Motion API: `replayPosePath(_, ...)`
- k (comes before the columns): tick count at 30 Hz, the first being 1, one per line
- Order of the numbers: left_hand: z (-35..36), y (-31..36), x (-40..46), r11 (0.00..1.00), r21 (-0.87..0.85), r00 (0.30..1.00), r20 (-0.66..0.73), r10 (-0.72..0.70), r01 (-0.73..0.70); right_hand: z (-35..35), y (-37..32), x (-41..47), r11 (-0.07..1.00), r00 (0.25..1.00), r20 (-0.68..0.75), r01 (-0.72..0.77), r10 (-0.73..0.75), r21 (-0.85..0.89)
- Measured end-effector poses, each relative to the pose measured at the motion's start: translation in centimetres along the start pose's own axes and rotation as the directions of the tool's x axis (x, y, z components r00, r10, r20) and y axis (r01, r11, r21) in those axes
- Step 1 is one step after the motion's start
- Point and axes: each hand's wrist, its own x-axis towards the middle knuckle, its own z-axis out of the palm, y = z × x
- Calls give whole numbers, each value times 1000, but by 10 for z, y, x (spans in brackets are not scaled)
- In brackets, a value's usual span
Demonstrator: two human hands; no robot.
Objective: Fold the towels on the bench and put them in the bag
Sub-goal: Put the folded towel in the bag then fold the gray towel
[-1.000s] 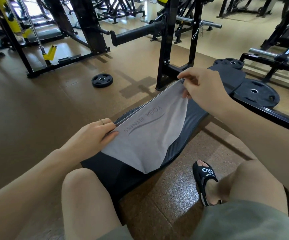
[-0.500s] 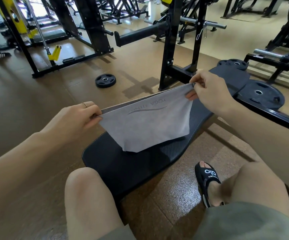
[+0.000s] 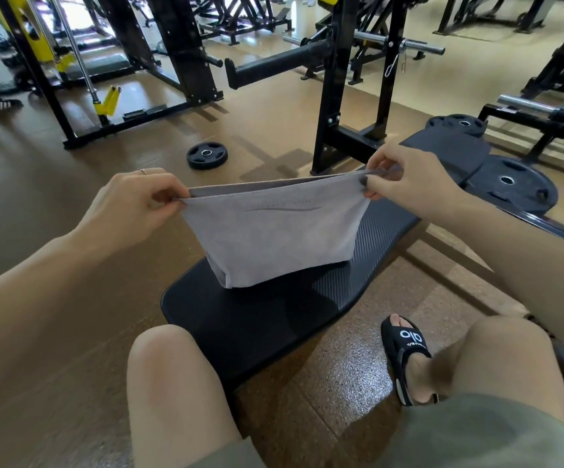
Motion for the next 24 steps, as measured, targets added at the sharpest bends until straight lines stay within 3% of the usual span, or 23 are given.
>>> replayPosePath(5, -5, 5, 5, 988, -100, 993, -16, -118, 116, 0, -2, 4, 998, 1000, -7, 15, -15, 64)
replayPosePath(10, -11, 3, 9, 978, -79, 970, -138, -201, 191, -4, -10, 9, 991, 982, -173, 94, -76, 97)
replayPosePath(13, -1, 3, 4, 972, 30, 971, -67, -230, 233, 6, -7, 7, 995, 990, -106, 95, -95, -4)
replayPosePath(18, 3, 0, 7, 972, 50, 973, -35, -229, 230, 7, -1, 9, 999, 998, -56, 44, -44, 14)
replayPosePath(20, -3, 2, 10, 976, 46, 974, -87, -209, 213, 3, -4, 11, 998, 996, -64, 66, -65, 22)
replayPosePath(23, -8, 2, 13, 979, 5, 953, -228, -199, 205, 2, -6, 15, 990, 973, -208, 120, -103, 70)
replayPosePath(24, -3, 0, 12, 975, 32, 955, -209, -210, 221, 6, -5, 15, 993, 980, -172, 111, -102, 45)
